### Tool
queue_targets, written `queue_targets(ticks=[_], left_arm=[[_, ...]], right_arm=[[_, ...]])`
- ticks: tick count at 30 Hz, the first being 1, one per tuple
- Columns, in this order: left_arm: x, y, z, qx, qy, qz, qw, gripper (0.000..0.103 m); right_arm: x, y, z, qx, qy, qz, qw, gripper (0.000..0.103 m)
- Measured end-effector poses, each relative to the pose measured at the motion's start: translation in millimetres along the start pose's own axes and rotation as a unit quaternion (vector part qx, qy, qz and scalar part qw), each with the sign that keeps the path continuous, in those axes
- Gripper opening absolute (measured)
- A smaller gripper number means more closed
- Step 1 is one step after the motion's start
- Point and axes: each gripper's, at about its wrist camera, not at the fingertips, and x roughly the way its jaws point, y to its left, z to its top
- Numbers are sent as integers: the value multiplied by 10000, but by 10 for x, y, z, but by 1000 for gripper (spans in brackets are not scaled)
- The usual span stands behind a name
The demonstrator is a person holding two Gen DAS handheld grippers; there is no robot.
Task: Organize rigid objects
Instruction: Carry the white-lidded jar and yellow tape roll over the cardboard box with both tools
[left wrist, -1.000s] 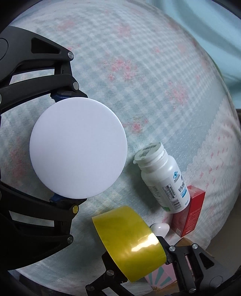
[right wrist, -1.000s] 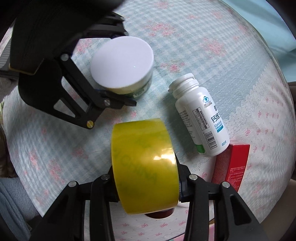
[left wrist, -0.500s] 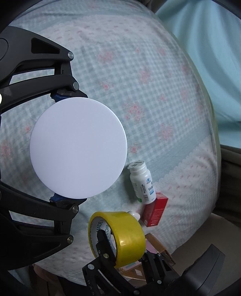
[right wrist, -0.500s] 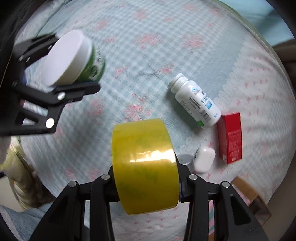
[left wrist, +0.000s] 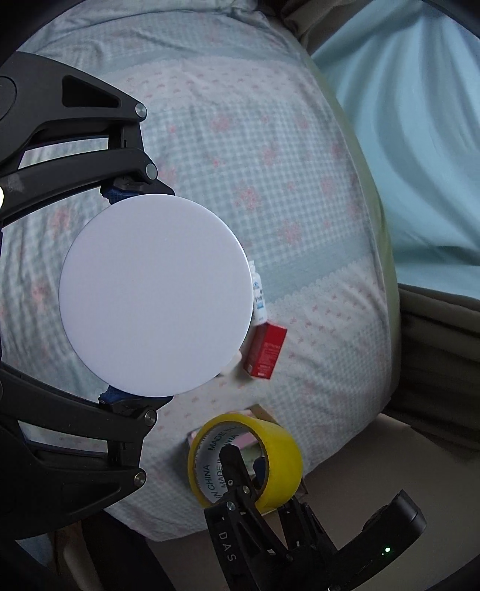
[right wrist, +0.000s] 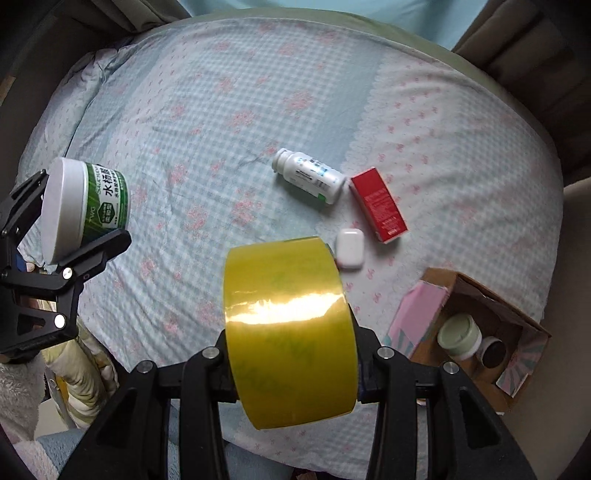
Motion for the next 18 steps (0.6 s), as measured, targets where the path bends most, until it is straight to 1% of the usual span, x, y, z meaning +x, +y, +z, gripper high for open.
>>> queue_targets(ticks=[4,9,13,16,18], left_arm=[[-93,-576,109,-37,-27,23,10000,67],[-44,-1264,280,-117,-51,-177,9998,67],[119,-1804,430,-165,19,-386,9991,67],[288,-2194,530,-110,112,-412,9990,67],[418,-2420,595,-83,179,-438,9988,67]], right_arm=[[-261,-503,-396,121,-43,-39,9999,39],[-470,-1160,-870,236,-84,-188,9995,39],[-544,-1717,-1234,373,-84,-304,9988,39],[-551,-2111,-1435,479,-73,-409,9980,39],[-517,-2355,-1539,591,-58,-398,9974,39]])
